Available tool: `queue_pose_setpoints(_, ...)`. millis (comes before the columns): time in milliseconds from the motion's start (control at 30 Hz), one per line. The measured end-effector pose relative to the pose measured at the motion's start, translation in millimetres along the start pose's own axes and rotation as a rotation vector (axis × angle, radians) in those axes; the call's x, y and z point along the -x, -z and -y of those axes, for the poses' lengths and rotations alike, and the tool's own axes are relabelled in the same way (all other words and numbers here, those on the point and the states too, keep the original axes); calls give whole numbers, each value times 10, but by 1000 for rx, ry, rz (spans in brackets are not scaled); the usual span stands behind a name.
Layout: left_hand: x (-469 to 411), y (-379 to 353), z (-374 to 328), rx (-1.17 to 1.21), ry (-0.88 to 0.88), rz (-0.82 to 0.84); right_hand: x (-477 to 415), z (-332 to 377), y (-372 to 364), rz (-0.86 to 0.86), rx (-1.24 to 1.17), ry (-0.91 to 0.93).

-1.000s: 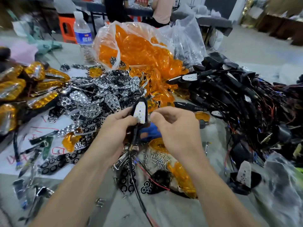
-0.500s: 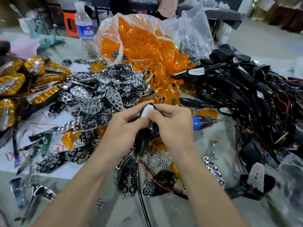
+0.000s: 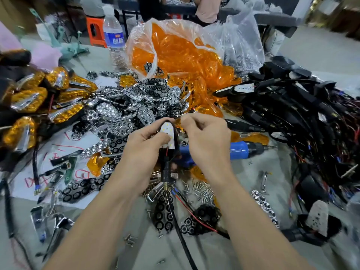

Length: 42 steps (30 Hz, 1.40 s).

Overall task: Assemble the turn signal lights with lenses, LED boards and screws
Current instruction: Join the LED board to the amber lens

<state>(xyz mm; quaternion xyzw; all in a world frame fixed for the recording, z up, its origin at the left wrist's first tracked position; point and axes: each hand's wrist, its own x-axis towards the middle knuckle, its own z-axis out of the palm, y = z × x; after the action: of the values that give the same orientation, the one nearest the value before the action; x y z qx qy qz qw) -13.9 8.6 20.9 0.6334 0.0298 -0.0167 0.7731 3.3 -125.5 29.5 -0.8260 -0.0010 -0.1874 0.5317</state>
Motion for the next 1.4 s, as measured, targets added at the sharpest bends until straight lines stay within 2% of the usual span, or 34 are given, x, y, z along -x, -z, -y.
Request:
queue_pose_setpoints(167, -6, 32, -40, 121, 83, -8, -572, 163, -251, 365, 459, 91)
queue_pose_setpoints(267, 1, 70, -75, 154, 152, 84, -804, 114, -373, 564, 717, 147)
queue_pose_setpoints(333, 15, 139, -97, 146, 211, 278, -813, 64, -410, 562, 808, 196)
queue_pose_setpoints(400, 45, 208, -133, 123, 312, 601, -782, 3, -396, 486, 838, 282)
queue_pose_setpoints(467, 85, 243, -152, 120, 402, 874, -743, -28, -319, 415, 792, 318)
queue_pose_setpoints(500, 96, 244, -150, 125, 414, 920, -719, -32, -268, 364, 701, 296)
queue_pose_setpoints(567, 85, 209, -126, 153, 385, 841, -635, -30, -140, 228, 440, 200)
queue_pose_setpoints(733, -88, 101, -9, 224, 231, 205, -267, -6, 218, -97, -133, -137)
queue_pose_setpoints(867, -147, 41, 78, 148, 149, 15, -33, -26, 414, -14, -542, -367)
queue_pose_setpoints(1033, -131, -21, 122, 22, 63, -35, 146, -58, 375, 116, -821, -469)
queue_pose_setpoints(1167, -109, -20, 111, -62, 19, -56, 194, -61, 341, 160, -736, -391)
queue_pose_setpoints(1300, -83, -10, 64, -4, 21, -43, 204, -107, 419, 336, -485, -257)
queue_pose_setpoints(1400, -74, -8, 65, -8, 4, -24, 211, -152, 459, 299, -173, -173)
